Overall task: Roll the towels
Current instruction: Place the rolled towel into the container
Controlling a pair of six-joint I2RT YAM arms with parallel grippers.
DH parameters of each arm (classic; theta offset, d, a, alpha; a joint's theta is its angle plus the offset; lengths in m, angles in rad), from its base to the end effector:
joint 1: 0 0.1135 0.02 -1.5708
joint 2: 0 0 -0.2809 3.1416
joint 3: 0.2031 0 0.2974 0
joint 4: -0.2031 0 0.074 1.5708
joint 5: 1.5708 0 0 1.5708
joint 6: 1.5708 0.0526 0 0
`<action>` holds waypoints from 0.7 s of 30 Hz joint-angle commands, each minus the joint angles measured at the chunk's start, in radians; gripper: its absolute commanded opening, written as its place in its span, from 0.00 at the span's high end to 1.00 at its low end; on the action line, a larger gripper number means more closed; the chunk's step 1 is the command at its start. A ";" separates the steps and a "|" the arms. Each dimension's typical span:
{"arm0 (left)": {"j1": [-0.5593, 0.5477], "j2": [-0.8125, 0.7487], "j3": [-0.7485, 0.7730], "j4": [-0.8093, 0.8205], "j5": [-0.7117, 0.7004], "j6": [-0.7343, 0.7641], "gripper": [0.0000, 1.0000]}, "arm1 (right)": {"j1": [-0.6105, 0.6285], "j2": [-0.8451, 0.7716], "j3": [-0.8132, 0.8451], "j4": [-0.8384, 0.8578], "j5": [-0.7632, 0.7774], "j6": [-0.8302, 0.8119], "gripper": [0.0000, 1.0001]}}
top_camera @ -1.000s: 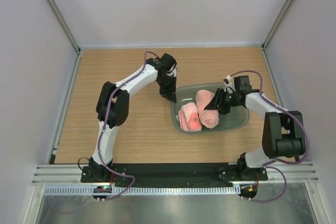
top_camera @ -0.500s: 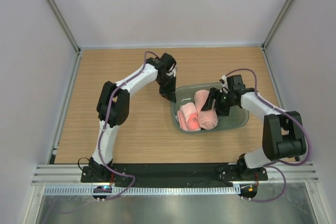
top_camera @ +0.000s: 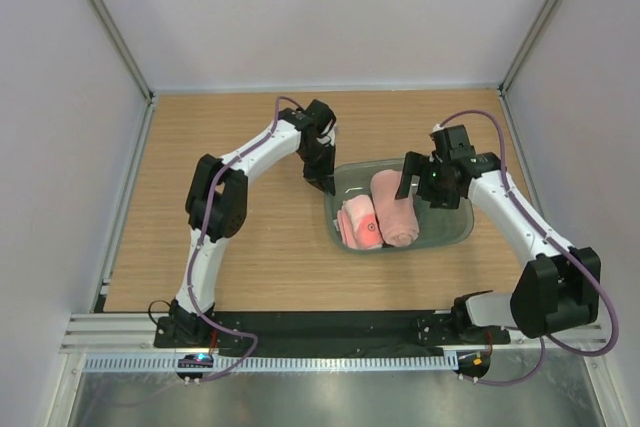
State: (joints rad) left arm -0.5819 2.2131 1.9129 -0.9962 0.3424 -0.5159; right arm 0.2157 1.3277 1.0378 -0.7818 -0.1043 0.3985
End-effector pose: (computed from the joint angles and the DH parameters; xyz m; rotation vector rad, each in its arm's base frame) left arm 0.4228 -0.2993 0.1907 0.1714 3.0111 -0.6619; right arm 0.3008 0.0715 0.2495 0.2089 2.6687 0.3394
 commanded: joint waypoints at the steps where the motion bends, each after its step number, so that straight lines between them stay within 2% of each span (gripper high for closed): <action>1: 0.008 0.019 0.017 -0.021 -0.051 0.017 1.00 | 0.002 -0.058 0.070 -0.063 0.045 0.005 0.00; 6: 0.008 0.028 0.018 -0.013 -0.037 0.007 0.98 | 0.004 -0.073 0.100 -0.073 0.023 0.008 0.00; 9: 0.008 0.030 0.017 -0.012 -0.037 0.004 0.84 | 0.002 -0.088 0.113 -0.068 0.018 0.011 0.00; 10: 0.008 0.028 0.015 -0.009 -0.034 0.004 0.70 | 0.002 -0.088 0.116 -0.070 0.017 0.011 0.00; 13: 0.008 0.016 0.005 -0.002 -0.037 0.001 0.54 | 0.004 -0.091 0.131 -0.082 0.015 0.010 0.00; 15: 0.008 0.004 -0.012 0.005 -0.043 0.004 0.48 | 0.004 -0.097 0.140 -0.083 0.015 0.011 0.00; 16: 0.008 -0.010 -0.017 0.008 -0.057 0.004 0.40 | 0.004 -0.099 0.143 -0.086 0.017 0.013 0.00; 18: 0.008 -0.026 -0.026 0.016 -0.065 0.001 0.32 | 0.005 -0.105 0.157 -0.093 0.017 0.011 0.00; 19: 0.010 -0.033 -0.029 0.016 -0.068 -0.001 0.24 | 0.004 -0.105 0.165 -0.099 0.018 0.011 0.00; 21: 0.013 -0.055 -0.028 0.011 -0.069 0.001 0.22 | 0.007 -0.110 0.186 -0.112 0.020 0.008 0.00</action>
State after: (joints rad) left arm -0.5755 2.2349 1.8862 -0.9920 0.2909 -0.5198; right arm 0.2161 1.2602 1.1614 -0.8730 -0.0891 0.3992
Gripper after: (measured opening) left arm 0.770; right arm 0.996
